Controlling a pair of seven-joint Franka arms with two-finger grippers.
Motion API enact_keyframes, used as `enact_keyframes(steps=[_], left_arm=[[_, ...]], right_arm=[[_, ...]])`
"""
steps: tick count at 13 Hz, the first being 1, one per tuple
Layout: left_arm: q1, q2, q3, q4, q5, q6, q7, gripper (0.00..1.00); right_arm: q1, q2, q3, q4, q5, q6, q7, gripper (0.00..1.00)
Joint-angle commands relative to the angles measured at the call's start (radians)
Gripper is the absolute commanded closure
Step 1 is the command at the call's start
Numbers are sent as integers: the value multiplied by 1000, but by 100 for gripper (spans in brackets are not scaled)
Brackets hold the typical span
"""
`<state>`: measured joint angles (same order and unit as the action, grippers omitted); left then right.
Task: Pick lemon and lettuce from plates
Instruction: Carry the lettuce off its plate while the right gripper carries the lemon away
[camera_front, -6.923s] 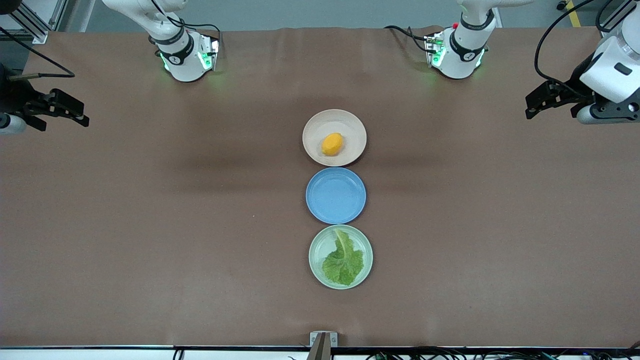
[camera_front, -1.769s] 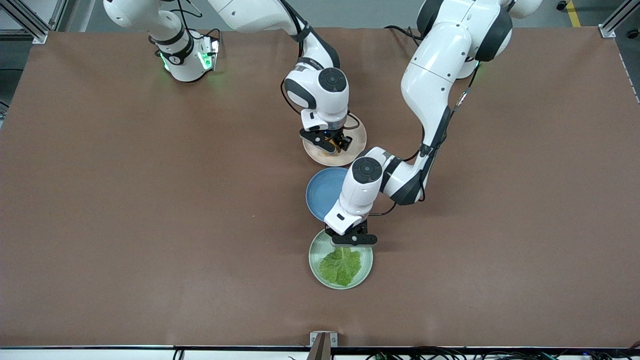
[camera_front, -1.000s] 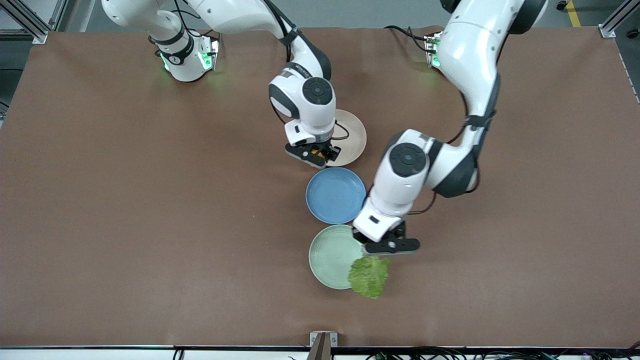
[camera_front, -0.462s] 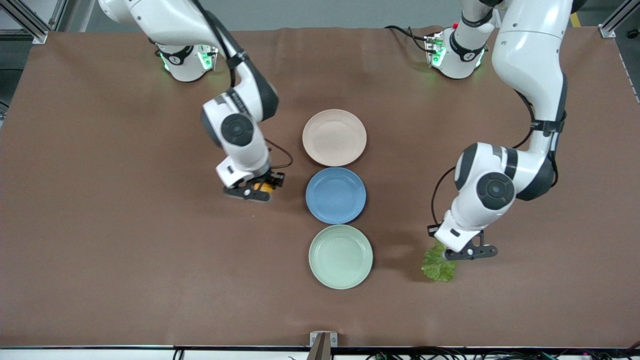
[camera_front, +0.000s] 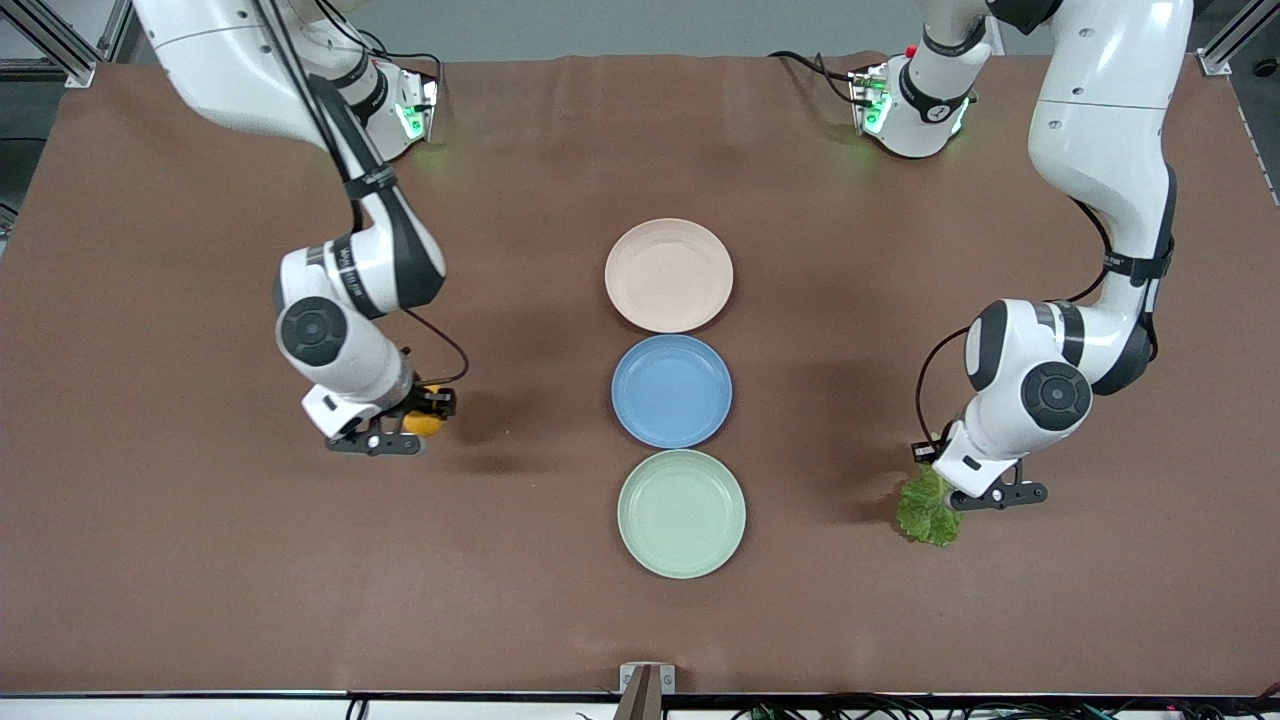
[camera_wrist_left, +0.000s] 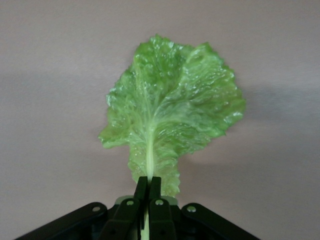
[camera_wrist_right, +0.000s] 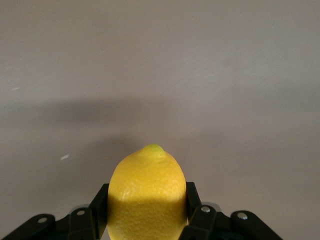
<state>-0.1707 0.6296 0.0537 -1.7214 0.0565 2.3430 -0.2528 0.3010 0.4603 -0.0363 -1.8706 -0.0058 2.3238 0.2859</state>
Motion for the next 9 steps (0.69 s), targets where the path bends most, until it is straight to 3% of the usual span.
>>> enact_keyframes(steps=[1,5,6,7,8,9], left_arm=[[39,-24,-8,-30,42,15,0,95],[63,-4,-11,-33,43,15,-2,88],[63,-2,-11,-32,43,15,0,74],[63,-2,-11,-29,43,15,-3,41],[63,-5,-11,-26,42,15,-3,15],[63,-14,-11,-15,42,13,1,0]], right_arm=[[-78,26,23,-53,0,100,-109,97],[-166,99,24,-44,0,169,-259,97],[-177,115,24,-35,1,176,-287,97],[-186,133,26,-22,1,178,-303,97],[-194,149,26,-13,3,180,-307,97],[-195,152,26,-7,3,180,-307,97]])
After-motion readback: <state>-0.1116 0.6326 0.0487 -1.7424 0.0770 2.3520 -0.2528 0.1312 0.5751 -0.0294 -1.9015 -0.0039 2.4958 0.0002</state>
